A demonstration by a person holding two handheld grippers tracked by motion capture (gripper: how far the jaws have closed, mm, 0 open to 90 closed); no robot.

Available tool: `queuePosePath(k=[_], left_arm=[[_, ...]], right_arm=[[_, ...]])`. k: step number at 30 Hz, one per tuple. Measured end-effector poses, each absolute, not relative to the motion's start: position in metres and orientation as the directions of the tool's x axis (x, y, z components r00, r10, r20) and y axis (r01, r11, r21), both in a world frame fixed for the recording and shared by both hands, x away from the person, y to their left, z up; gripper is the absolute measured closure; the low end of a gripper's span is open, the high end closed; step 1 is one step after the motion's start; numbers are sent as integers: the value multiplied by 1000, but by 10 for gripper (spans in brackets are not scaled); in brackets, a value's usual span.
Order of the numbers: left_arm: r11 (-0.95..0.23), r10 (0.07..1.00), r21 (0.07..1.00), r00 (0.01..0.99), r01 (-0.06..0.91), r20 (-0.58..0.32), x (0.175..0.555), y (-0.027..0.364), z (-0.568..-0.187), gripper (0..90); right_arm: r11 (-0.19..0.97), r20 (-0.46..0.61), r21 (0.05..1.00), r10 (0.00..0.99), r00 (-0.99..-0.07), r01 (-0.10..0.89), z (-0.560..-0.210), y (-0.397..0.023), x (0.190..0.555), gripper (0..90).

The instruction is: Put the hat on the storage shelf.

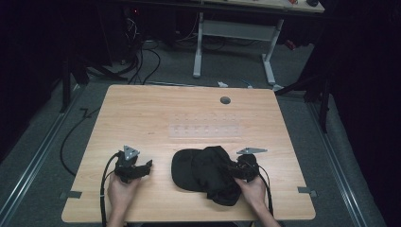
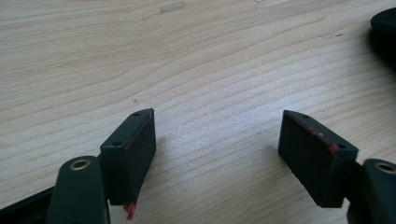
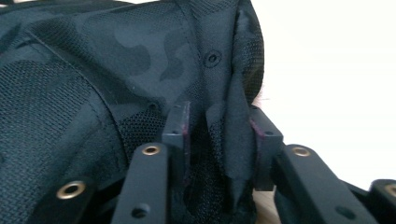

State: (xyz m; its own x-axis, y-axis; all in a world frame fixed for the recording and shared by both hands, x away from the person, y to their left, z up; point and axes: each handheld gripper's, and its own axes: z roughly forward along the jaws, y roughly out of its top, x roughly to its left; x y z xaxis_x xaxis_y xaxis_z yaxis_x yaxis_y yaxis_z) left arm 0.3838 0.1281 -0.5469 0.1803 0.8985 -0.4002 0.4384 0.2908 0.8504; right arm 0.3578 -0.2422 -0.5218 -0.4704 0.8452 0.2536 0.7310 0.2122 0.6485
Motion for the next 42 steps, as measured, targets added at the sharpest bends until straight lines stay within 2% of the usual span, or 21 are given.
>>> queuePosePath(k=[6,19,24,26,34,42], left_arm=[[284,900,853,184,439,-394,384,128,-547,278],[294,894,846,186,444,-408,384,128,-547,270],[334,856,808,203,485,-476,382,129,-540,308],[330,852,809,214,487,-477,382,128,-539,309],[351,776,815,345,460,-529,373,119,-501,279],[315,709,812,447,492,-546,368,105,-467,238]], right_arm=[[204,280,664,824,-492,720,-520,-249,359,783],[204,271,736,785,-557,646,-502,-263,358,812],[224,238,777,761,-603,589,-483,-268,361,816],[230,231,783,755,-613,577,-481,-268,362,816],[272,177,821,715,-677,502,-460,-271,364,818],[315,131,843,666,-735,436,-440,-264,364,819]])
